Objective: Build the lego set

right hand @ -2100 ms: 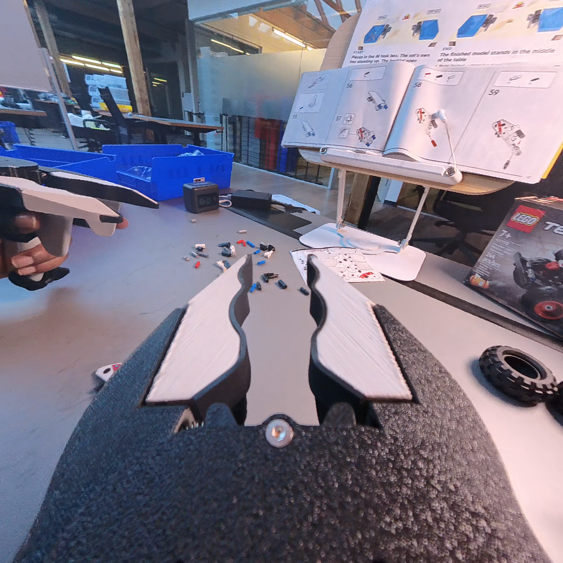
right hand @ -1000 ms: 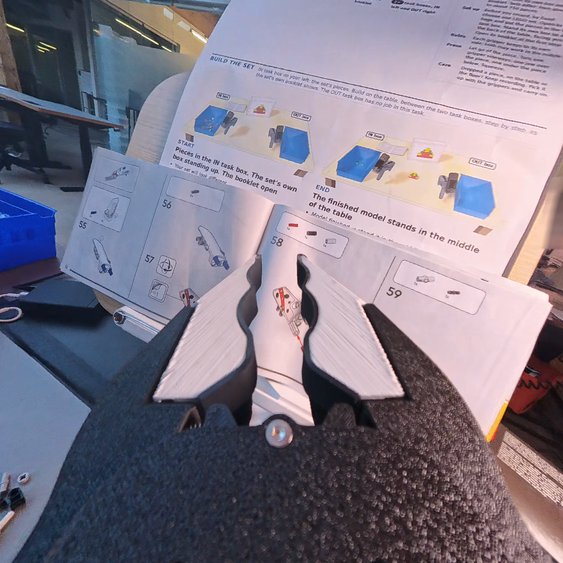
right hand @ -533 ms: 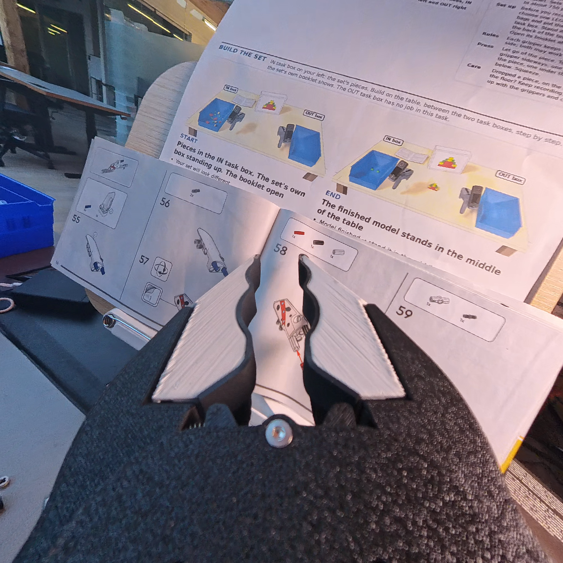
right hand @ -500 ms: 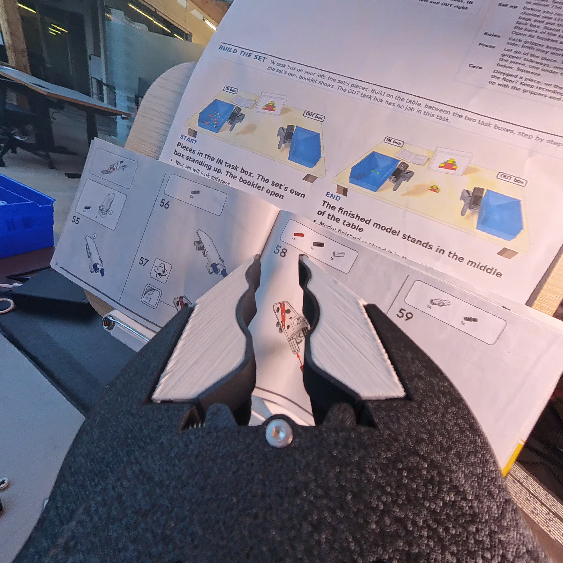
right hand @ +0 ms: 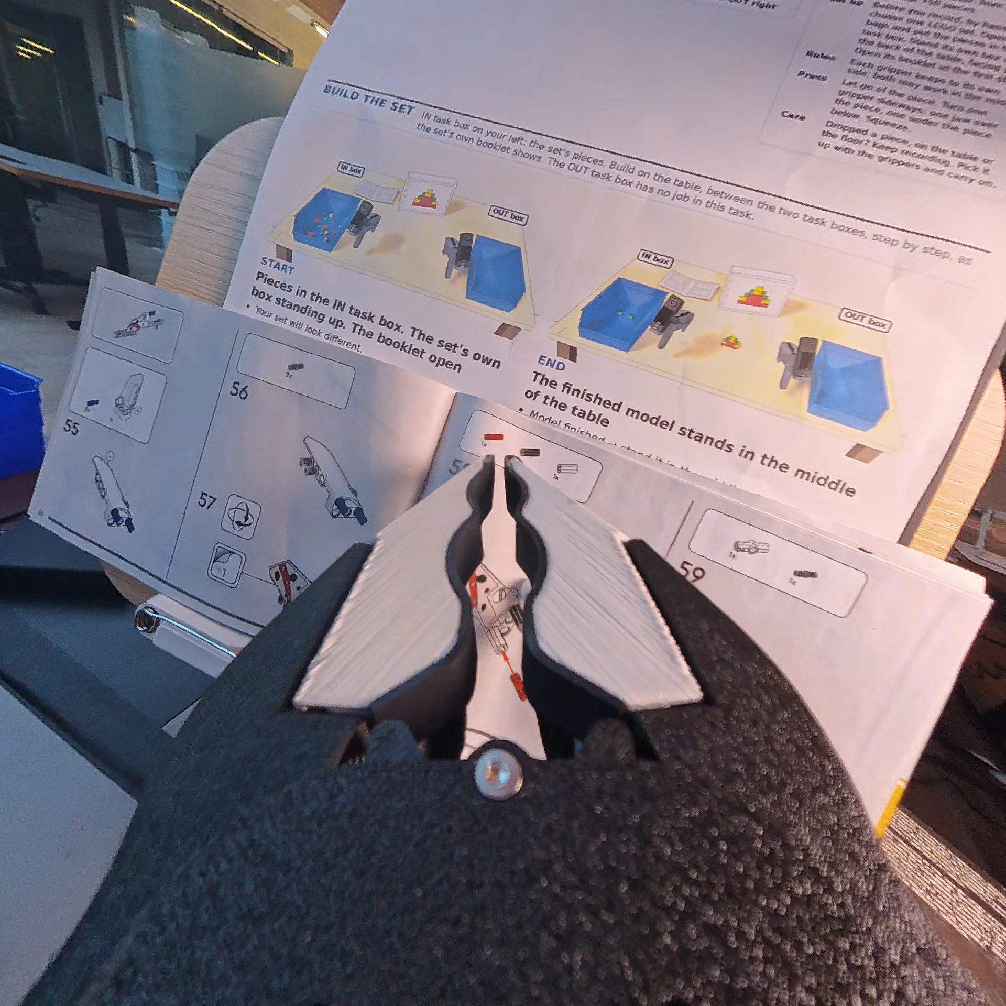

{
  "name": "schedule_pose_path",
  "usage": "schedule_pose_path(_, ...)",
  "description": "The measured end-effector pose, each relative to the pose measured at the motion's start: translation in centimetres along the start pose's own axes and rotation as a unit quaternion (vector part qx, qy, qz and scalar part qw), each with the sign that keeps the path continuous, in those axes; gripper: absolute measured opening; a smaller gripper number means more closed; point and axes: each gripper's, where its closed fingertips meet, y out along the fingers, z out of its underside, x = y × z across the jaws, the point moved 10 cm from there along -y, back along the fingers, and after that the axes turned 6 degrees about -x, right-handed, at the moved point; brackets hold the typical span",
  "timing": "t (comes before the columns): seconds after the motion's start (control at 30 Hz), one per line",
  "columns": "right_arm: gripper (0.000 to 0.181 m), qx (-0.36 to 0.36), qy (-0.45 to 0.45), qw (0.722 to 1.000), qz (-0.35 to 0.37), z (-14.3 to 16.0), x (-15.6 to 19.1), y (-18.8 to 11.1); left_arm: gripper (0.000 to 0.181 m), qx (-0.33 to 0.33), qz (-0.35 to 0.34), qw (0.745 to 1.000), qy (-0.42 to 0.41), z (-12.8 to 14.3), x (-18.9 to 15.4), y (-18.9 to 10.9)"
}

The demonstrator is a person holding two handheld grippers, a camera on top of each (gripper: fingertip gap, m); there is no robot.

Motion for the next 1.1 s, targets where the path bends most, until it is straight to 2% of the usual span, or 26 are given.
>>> schedule_pose_path(0.13, 0.001, 0.01, -0.001, 1.0, 0.011, 0.2, -0.4, -0.2, 0.035, 0.001, -0.012, 1.0, -0.005, 0.1, 0.2, 0.1)
schedule_pose_path(0.43, 0.003, 0.013, -0.001, 1.0, 0.015, 0.9, -1.5, -0.8, 0.004, 0.027, -0.032, 0.999, -0.021, 0.4, 1.0, -0.2)
schedule_pose_path(0.6, 0.006, 0.011, 0.002, 1.0, 0.015, 1.1, -2.2, -1.5, 0.004, 0.041, -0.037, 0.998, -0.035, 0.7, 1.6, -0.1)
schedule_pose_path(0.7, 0.006, 0.004, -0.008, 1.0, -0.001, 1.2, -1.9, -3.2, 0.01, 0.044, -0.051, 0.997, -0.035, 0.7, 2.3, -0.2)
schedule_pose_path(0.83, 0.01, -0.002, -0.012, 0.998, -0.06, 1.6, 0.8, -8.3, 0.02, 0.062, -0.07, 0.995, -0.038, 0.8, 3.5, -0.3)
schedule_pose_path(1.0, 0.015, 0.027, 0.068, 0.985, -0.154, 2.5, 5.4, -18.2, 0.037, 0.111, -0.106, 0.988, -0.034, 1.2, 6.6, -0.1)
schedule_pose_path(1.1, 0.015, 0.057, 0.102, 0.972, -0.204, 3.1, 7.9, -24.5, 0.032, 0.158, -0.14, 0.977, -0.038, 1.4, 9.4, -0.1)
